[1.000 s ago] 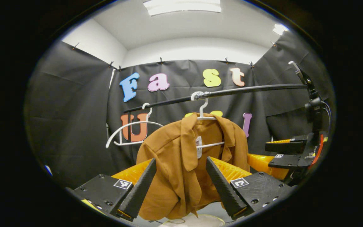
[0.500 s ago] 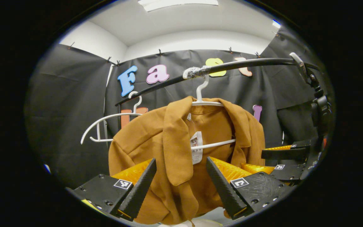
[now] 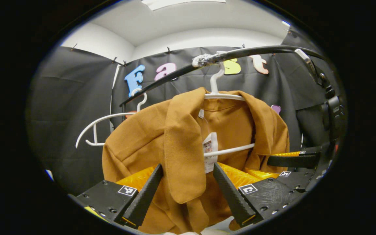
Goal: Grasp the clothes on the hanger with both hands and then place them into the laundry hamper below.
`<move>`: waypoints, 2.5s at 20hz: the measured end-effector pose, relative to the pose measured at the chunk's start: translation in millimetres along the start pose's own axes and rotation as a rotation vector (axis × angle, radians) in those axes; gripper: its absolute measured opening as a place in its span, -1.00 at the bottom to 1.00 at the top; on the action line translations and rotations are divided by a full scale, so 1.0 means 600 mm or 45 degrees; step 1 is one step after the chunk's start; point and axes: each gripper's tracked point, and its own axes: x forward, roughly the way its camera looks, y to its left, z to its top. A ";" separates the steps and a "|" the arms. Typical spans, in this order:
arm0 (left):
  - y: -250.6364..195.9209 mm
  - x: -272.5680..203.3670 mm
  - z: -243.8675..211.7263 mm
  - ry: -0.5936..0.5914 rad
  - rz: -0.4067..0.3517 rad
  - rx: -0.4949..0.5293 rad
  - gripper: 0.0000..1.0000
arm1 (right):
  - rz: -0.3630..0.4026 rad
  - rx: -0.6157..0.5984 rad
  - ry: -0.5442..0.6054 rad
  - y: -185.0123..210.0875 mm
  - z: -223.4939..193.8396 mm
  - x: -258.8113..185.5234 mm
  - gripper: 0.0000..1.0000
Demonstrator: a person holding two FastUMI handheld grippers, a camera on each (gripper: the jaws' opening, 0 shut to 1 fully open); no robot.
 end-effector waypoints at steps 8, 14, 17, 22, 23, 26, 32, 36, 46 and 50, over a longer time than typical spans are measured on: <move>0.003 -0.007 0.021 -0.047 -0.013 -0.002 0.93 | 0.063 -0.020 -0.063 0.030 0.027 -0.022 0.26; 0.010 0.014 0.006 -0.022 -0.001 0.013 0.91 | -0.030 0.003 0.009 -0.003 0.003 0.028 0.26; 0.022 0.020 -0.004 -0.007 0.025 0.036 0.72 | -0.006 -0.007 -0.022 -0.014 0.012 0.039 0.04; 0.048 0.019 -0.013 0.021 0.058 0.037 -0.26 | 0.071 0.060 -0.010 -0.023 0.008 0.050 -0.80; 0.049 0.020 -0.012 0.019 0.060 0.038 -0.51 | 0.108 0.057 0.001 -0.022 0.008 0.049 -0.88; 0.051 0.022 -0.013 0.029 0.035 0.037 -0.70 | 0.184 0.065 0.039 -0.031 0.002 0.050 -0.92; 0.047 0.005 -0.016 0.069 -0.047 0.019 -0.99 | 0.434 0.169 0.058 -0.031 0.006 0.038 -0.92; 0.055 -0.009 0.002 0.068 -0.115 -0.092 -1.00 | 0.707 0.303 0.065 -0.008 0.021 0.008 -0.95; 0.093 -0.030 0.104 -0.072 -0.185 -0.195 -0.94 | 1.268 0.697 -0.126 0.017 0.146 -0.100 -0.93; 0.132 -0.023 0.143 -0.141 -0.170 -0.276 -1.00 | 1.312 0.908 -0.266 -0.028 0.210 -0.101 -0.94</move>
